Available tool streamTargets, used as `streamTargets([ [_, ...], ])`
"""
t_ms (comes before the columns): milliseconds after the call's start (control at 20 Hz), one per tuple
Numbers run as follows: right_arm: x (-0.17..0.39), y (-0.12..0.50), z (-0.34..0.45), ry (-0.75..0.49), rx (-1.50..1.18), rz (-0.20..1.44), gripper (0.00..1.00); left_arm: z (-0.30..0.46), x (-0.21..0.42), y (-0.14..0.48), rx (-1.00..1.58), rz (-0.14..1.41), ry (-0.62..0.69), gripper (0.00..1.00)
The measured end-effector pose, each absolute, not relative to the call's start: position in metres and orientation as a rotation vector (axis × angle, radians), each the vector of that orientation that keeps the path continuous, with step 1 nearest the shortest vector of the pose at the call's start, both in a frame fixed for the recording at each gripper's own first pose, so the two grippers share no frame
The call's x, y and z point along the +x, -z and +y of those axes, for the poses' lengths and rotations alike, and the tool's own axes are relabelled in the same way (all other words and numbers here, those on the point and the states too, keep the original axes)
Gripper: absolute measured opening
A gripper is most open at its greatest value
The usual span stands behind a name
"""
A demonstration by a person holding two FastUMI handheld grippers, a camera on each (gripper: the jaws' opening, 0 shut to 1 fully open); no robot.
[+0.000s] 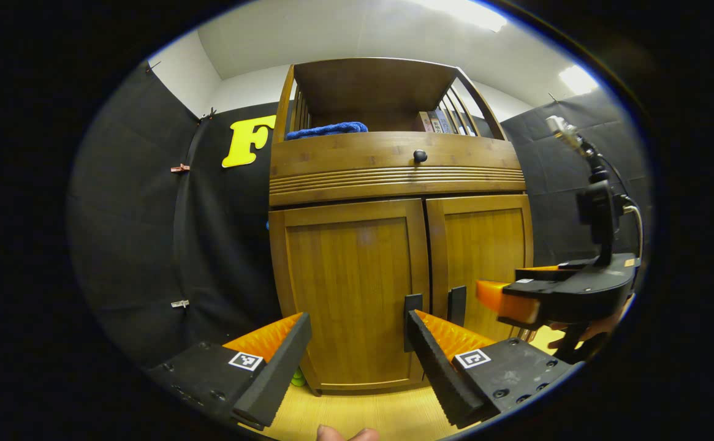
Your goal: Open the right door of the double-door shoe cabinet with the right hand, and open the left door with the left hand.
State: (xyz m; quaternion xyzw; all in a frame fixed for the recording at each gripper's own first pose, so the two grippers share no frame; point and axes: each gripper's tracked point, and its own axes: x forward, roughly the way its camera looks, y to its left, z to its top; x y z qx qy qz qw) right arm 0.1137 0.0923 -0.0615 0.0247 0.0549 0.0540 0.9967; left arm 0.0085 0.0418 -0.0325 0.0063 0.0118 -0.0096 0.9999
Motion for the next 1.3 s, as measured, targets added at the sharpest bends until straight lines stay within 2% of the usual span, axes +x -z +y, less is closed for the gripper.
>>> streamTargets([
  [100, 0.13, 0.08, 0.097, -0.095, 0.038, 0.133, 0.98, 0.048, 0.007, 0.037, 0.007, 0.031, 0.018, 0.95],
  [250, 0.154, 0.104, 0.099, -0.061, 0.029, 0.168, 0.95, 0.06, 0.003, 0.043, 0.008, 0.041, 0.011, 1.0],
  [300, 0.168, 0.114, 0.094, -0.043, 0.031, 0.173, 0.87, 0.065, 0.003, 0.046, 0.005, 0.046, 0.007, 1.0],
  [350, 0.175, 0.12, 0.093, -0.034, 0.042, 0.177, 0.88, 0.068, 0.003, 0.047, 0.003, 0.051, 0.001, 1.0],
  [400, 0.179, 0.121, 0.095, -0.026, 0.055, 0.18, 0.75, 0.071, 0.002, 0.051, 0.001, 0.056, -0.003, 0.98],
  [500, 0.187, 0.124, 0.098, -0.016, 0.076, 0.197, 0.68, 0.079, 0.0, 0.055, 0.007, 0.065, -0.019, 0.96],
  [600, 0.197, 0.137, 0.099, -0.013, 0.09, 0.222, 0.49, 0.085, -0.002, 0.058, 0.017, 0.07, -0.032, 0.98],
  [650, 0.196, 0.14, 0.103, -0.024, 0.097, 0.243, 0.5, 0.086, -0.003, 0.057, 0.018, 0.071, -0.034, 0.98],
  [800, 0.197, 0.138, 0.101, -0.021, 0.059, 0.224, 0.32, 0.088, -0.004, 0.057, 0.019, 0.07, -0.038, 0.99],
  [850, 0.196, 0.136, 0.1, -0.02, 0.053, 0.228, 0.32, 0.088, -0.005, 0.055, 0.019, 0.069, -0.039, 1.0],
  [900, 0.193, 0.137, 0.1, -0.023, 0.056, 0.236, 0.25, 0.088, -0.006, 0.054, 0.018, 0.068, -0.04, 1.0],
  [1050, 0.175, 0.136, 0.099, -0.049, 0.071, 0.247, 0.25, 0.084, -0.008, 0.049, 0.006, 0.055, -0.037, 1.0],
  [1150, 0.158, 0.133, 0.095, -0.068, 0.079, 0.246, 0.25, 0.08, -0.009, 0.047, 0.004, 0.051, -0.032, 0.95],
  [1200, 0.15, 0.132, 0.093, -0.076, 0.082, 0.243, 0.25, 0.076, -0.01, 0.047, 0.0, 0.052, -0.027, 0.98],
  [1300, 0.132, 0.129, 0.086, -0.093, 0.084, 0.238, 0.25, 0.07, -0.011, 0.044, -0.012, 0.051, -0.024, 0.96],
])
